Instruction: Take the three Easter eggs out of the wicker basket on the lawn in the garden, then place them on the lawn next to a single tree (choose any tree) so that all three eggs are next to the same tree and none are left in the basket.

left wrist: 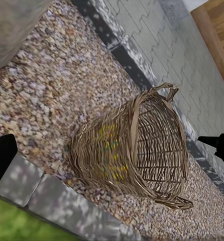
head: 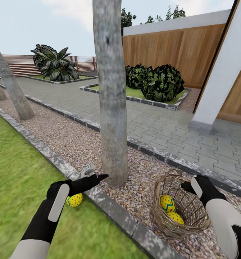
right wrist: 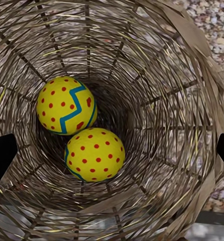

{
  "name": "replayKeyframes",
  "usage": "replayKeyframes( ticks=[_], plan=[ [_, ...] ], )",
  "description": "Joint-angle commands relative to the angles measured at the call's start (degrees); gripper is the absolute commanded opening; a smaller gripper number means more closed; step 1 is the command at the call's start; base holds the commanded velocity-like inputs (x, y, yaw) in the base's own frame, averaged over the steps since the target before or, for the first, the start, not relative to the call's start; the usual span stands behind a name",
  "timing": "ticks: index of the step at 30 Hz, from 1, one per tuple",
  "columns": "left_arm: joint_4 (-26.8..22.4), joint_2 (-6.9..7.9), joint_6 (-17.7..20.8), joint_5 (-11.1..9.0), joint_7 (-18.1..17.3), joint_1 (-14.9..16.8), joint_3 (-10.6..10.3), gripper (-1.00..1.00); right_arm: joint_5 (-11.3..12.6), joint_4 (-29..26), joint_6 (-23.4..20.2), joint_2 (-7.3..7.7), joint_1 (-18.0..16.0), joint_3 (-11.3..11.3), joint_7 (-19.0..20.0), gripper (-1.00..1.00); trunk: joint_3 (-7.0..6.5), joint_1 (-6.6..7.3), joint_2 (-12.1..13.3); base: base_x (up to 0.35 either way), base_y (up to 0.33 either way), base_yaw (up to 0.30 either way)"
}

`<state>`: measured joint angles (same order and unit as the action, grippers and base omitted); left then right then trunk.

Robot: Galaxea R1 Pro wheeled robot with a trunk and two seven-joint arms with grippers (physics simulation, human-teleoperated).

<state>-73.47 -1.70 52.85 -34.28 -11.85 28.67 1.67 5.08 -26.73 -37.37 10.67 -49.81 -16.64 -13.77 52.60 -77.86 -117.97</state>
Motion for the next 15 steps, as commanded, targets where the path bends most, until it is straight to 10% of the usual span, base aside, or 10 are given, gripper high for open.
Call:
replayKeyframes(
  ticks=[1,15],
  plan=[
    [-0.01,-0.06,0.32,0.35,-0.45,0.05,0.18,1.0,0.55,-0.07,-0.16,-0.02,-0.02,-0.05,-0.39,1.0,0.05,0.01,-0.02,0.0,0.0,0.0],
    [-0.01,0.03,0.15,0.35,-0.39,-0.02,0.42,1.0,0.51,-0.16,-0.09,-0.04,-0.02,0.03,-0.47,1.0,0.05,0.01,-0.02,0.0,0.0,0.0]
  ],
)
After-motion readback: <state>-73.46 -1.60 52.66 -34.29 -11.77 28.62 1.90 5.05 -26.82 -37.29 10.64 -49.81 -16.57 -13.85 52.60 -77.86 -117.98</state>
